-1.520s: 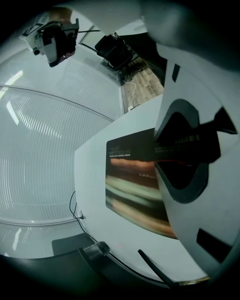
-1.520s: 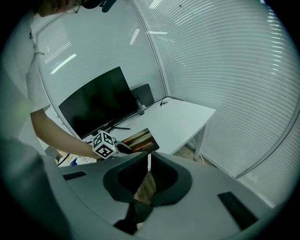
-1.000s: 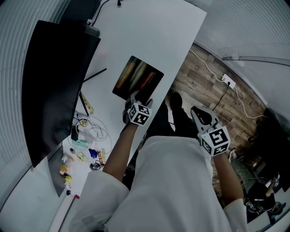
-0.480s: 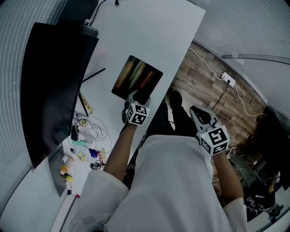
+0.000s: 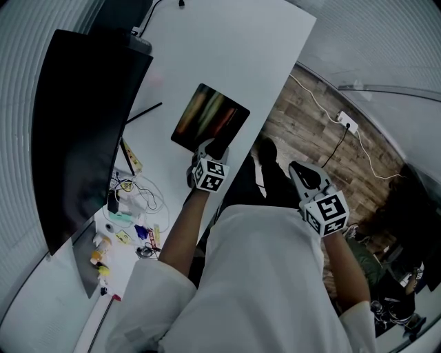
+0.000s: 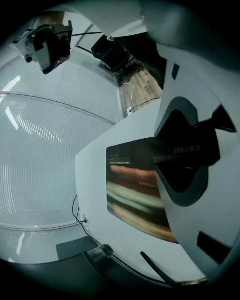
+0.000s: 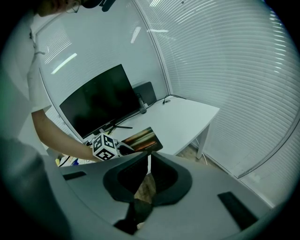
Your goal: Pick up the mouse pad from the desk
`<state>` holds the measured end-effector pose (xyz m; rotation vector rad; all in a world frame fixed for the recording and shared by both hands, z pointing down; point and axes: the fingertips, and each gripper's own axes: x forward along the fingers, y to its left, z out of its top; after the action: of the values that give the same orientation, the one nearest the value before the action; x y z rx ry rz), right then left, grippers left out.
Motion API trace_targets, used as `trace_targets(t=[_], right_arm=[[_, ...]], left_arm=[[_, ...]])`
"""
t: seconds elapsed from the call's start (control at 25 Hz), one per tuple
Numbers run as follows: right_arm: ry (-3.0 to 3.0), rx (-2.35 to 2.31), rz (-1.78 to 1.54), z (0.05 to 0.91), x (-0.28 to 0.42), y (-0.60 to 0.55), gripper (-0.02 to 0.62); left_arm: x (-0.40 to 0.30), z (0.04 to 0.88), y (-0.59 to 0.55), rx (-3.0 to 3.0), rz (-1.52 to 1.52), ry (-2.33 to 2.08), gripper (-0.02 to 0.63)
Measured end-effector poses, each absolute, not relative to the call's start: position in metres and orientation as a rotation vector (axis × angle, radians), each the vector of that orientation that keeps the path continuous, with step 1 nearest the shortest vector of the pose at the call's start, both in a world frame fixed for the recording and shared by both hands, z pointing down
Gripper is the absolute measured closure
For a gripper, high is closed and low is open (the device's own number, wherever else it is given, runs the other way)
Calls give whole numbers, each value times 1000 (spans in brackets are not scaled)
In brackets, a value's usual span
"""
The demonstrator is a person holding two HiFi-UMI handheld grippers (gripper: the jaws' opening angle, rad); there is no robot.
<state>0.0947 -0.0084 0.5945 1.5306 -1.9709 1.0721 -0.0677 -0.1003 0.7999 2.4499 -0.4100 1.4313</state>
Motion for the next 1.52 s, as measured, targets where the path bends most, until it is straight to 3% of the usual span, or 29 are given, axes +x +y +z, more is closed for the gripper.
trace_targets(t=[0.08, 0.12, 0.16, 0.72, 1.52], right_arm=[[-1973, 1528, 1071, 594, 94, -10, 555], [-1974, 1526, 1070, 594, 94, -11, 556], [-1975, 1525, 1070, 594, 93, -11, 555], [-1986, 1527, 1002, 584, 93, -19, 555], [-2121, 1468, 759, 542, 81, -62, 555]], left_arm=[[-69, 800, -103, 2444, 1420, -440, 454], [-71, 800, -105, 2440, 1418, -463, 551], [-73, 800, -107, 2437, 1417, -475, 563], [-73, 786, -116, 2430, 1391, -440, 569], [-90, 658, -171, 2525, 986, -771, 568]])
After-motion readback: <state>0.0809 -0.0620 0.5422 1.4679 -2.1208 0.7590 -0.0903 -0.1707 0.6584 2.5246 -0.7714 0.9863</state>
